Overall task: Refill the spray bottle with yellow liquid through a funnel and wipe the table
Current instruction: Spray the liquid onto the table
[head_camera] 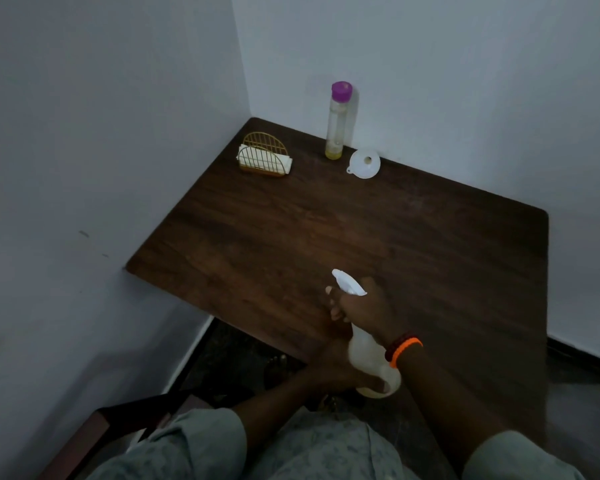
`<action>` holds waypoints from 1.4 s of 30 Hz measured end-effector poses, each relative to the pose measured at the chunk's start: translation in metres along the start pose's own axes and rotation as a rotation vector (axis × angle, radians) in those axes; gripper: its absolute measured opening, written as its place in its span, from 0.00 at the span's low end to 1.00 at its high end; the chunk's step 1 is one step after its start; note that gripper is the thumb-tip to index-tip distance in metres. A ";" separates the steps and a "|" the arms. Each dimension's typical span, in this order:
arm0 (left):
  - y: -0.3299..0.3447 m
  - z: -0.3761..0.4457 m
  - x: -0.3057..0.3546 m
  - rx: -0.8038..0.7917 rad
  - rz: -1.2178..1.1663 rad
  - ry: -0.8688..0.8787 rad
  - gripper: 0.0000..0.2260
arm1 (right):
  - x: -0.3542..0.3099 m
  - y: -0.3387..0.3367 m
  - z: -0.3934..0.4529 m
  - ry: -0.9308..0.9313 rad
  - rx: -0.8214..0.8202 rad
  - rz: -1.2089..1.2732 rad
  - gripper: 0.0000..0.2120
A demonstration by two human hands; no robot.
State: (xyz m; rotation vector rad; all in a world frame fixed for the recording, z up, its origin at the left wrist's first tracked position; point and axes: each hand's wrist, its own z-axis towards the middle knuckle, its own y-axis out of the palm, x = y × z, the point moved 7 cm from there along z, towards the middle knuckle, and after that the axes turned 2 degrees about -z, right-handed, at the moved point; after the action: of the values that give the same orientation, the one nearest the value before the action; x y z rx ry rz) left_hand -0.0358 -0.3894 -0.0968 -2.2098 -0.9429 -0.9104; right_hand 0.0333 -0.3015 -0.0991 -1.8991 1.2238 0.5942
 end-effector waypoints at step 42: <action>0.035 -0.021 0.001 -0.210 0.091 -0.009 0.54 | 0.061 -0.016 -0.034 0.085 -0.008 0.071 0.16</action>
State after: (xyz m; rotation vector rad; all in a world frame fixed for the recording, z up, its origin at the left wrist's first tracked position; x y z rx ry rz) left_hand -0.0162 -0.4247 -0.0913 -2.4127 -0.7740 -0.9969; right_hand 0.0725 -0.3584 -0.1181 -1.9113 1.3496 0.5617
